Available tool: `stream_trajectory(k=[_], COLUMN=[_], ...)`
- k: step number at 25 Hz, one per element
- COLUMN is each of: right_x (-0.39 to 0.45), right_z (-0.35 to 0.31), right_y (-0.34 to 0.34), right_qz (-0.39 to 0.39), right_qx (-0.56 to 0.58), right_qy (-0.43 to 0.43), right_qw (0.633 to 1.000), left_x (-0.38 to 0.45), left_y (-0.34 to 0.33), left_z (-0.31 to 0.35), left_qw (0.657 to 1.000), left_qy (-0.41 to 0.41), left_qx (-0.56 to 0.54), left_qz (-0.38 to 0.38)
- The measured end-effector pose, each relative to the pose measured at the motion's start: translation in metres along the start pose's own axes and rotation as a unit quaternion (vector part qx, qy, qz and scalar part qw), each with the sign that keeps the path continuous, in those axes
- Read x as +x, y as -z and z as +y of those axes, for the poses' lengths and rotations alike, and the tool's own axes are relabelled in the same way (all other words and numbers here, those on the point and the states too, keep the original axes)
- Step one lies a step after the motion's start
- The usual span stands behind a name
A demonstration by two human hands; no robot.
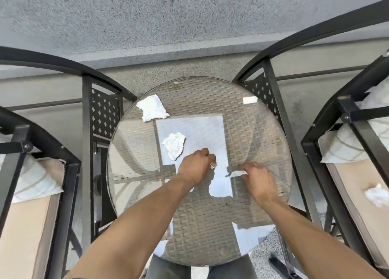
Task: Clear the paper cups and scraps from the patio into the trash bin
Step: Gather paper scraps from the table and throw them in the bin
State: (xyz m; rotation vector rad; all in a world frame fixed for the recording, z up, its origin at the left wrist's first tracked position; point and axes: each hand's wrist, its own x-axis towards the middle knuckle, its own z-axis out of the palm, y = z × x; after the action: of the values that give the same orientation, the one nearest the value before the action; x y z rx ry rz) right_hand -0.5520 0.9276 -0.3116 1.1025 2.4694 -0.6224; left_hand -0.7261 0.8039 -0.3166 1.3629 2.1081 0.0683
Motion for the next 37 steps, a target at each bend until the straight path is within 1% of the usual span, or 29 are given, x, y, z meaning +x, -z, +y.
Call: stream_trajectory(k=[3, 7, 9, 11, 13, 16, 18, 22, 24, 26, 28, 30, 32, 35, 37], right_x=[0.008, 0.029, 0.039, 0.049, 0.058, 0.065, 0.068, 0.072, 0.076, 0.078, 0.078, 0.077, 0.075, 0.066, 0.059], right_z=[-0.027, -0.074, -0.096, -0.118, -0.137, -0.162, -0.176, -0.190, -0.191, -0.190, -0.189, -0.189, -0.188, -0.186, -0.187], right_y=[0.009, 0.022, 0.026, 0.028, 0.026, 0.020, 0.015, 0.001, -0.006, -0.012, -0.016, -0.015, -0.009, 0.003, 0.014], right_qz=[-0.012, 0.000, 0.004, -0.001, -0.016, -0.056, -0.068, -0.076, -0.068, -0.041, -0.026, -0.030, -0.028, 0.007, 0.034], right_qx=[0.005, 0.031, 0.042, 0.042, 0.049, 0.047, 0.027, -0.040, -0.074, -0.092, -0.084, -0.061, -0.026, 0.002, 0.019], right_qy=[0.022, 0.071, 0.100, 0.128, 0.148, 0.168, 0.164, 0.166, 0.174, 0.169, 0.148, 0.126, 0.092, 0.073, 0.074], right_qw=[1.000, 0.997, 0.994, 0.991, 0.988, 0.983, 0.984, 0.982, 0.980, 0.981, 0.985, 0.990, 0.995, 0.997, 0.996], left_x=[-0.009, -0.028, -0.033, -0.034, -0.029, -0.011, 0.003, 0.028, 0.035, 0.036, 0.034, 0.029, 0.022, 0.006, -0.005], left_y=[0.013, 0.047, 0.067, 0.082, 0.095, 0.110, 0.117, 0.120, 0.115, 0.107, 0.100, 0.096, 0.097, 0.098, 0.099], left_z=[-0.016, -0.056, -0.082, -0.109, -0.133, -0.164, -0.176, -0.182, -0.184, -0.185, -0.185, -0.185, -0.184, -0.181, -0.177], left_qw=[0.998, 0.977, 0.964, 0.955, 0.954, 0.966, 0.975, 0.986, 0.987, 0.985, 0.983, 0.983, 0.981, 0.979, 0.972], left_qy=[0.017, 0.057, 0.094, 0.135, 0.166, 0.189, 0.179, 0.151, 0.152, 0.161, 0.157, 0.153, 0.161, 0.154, 0.151], left_qx=[-0.050, -0.154, -0.175, -0.176, -0.162, -0.130, -0.100, -0.048, -0.034, -0.045, -0.056, -0.062, -0.072, -0.108, -0.139], left_qz=[0.038, 0.139, 0.176, 0.197, 0.190, 0.122, 0.083, 0.049, 0.034, 0.050, 0.076, 0.086, 0.080, 0.081, 0.111])
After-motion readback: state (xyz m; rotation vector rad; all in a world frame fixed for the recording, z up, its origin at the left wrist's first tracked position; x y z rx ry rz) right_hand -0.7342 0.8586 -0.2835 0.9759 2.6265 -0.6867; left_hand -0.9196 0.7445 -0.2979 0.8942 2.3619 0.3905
